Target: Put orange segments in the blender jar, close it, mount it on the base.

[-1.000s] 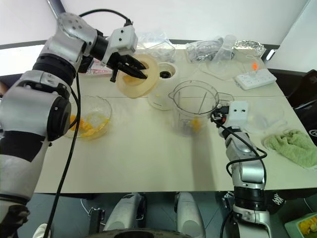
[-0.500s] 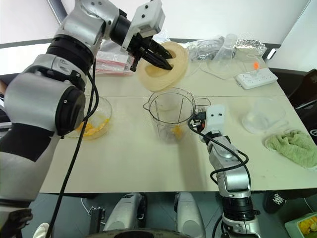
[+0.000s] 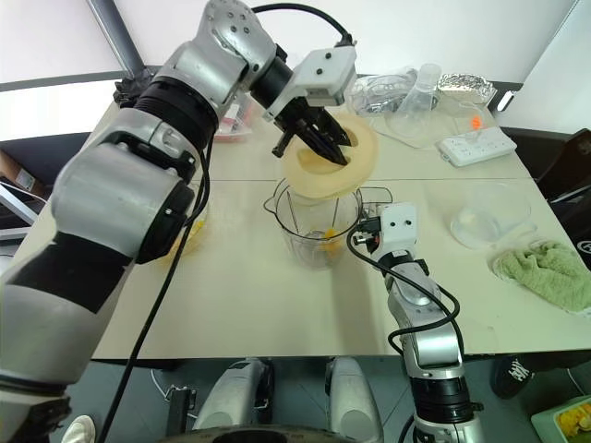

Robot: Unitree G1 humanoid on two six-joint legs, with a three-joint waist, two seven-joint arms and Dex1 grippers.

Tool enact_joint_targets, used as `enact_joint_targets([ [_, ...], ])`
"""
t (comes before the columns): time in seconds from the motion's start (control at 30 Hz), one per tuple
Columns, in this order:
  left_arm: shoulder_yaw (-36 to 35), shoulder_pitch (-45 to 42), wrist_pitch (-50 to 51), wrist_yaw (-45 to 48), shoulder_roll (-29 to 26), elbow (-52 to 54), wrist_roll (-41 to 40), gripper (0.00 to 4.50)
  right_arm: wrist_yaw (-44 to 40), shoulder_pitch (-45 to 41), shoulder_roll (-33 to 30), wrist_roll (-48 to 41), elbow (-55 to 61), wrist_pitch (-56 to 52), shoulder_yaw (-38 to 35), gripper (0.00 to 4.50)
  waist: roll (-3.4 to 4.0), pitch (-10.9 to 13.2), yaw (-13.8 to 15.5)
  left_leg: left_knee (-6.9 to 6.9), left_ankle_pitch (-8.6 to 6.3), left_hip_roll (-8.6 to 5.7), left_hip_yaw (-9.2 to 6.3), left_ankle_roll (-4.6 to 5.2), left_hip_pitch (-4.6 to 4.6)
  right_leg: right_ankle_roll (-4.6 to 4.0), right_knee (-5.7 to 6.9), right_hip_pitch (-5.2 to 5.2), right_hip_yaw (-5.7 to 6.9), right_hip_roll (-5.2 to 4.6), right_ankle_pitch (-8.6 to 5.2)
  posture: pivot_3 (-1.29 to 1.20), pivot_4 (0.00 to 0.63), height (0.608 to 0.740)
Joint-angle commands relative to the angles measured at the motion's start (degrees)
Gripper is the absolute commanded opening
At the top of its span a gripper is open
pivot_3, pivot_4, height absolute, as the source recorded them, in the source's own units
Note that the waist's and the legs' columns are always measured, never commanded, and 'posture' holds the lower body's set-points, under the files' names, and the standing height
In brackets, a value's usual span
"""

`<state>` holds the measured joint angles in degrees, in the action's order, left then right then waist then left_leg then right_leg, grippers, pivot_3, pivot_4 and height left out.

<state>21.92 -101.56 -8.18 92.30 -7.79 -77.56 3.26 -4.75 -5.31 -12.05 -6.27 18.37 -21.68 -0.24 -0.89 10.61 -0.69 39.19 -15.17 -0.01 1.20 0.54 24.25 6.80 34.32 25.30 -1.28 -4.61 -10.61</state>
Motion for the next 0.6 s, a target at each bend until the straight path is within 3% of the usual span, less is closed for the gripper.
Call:
enact_joint_targets([
  [0.03, 6.5, -0.4, 0.7, 0.2, -0.8, 3.3, -6.5, 0.27, 1.2, 1.6, -0.4, 2.4, 0.1, 0.0, -1.0, 0.91, 0.0, 0.0, 0.0, 0.0, 0.0, 0.0, 0.0, 0.0, 0.0, -0.02, 0.0, 0.0, 0.0, 0.0, -0.01, 0.0, 0.15, 0.74],
  [0.37, 37.0, 1.9, 7.8, 0.2, -11.8, 24.4, -38.8, 0.27, 2.7, 3.2, 0.0, 2.9, -0.3, 1.4, -1.0, 0.91, 0.02, 0.0, 0.1, 0.02, 0.0, 0.01, 0.01, 0.0, 0.0, -0.09, 0.0, -0.01, -0.11, -0.04, -0.05, 0.0, 0.15, 0.74],
  [0.6, 48.3, 1.1, 7.6, 0.2, -16.2, 30.8, -49.4, 0.27, 3.2, 3.4, 0.2, 2.9, -0.6, 1.7, -1.4, 0.91, 0.02, 0.0, 0.1, 0.08, 0.0, -0.04, 0.03, 0.0, -0.02, -0.1, -0.05, -0.08, -0.17, -0.05, -0.06, 0.0, 0.15, 0.74],
])
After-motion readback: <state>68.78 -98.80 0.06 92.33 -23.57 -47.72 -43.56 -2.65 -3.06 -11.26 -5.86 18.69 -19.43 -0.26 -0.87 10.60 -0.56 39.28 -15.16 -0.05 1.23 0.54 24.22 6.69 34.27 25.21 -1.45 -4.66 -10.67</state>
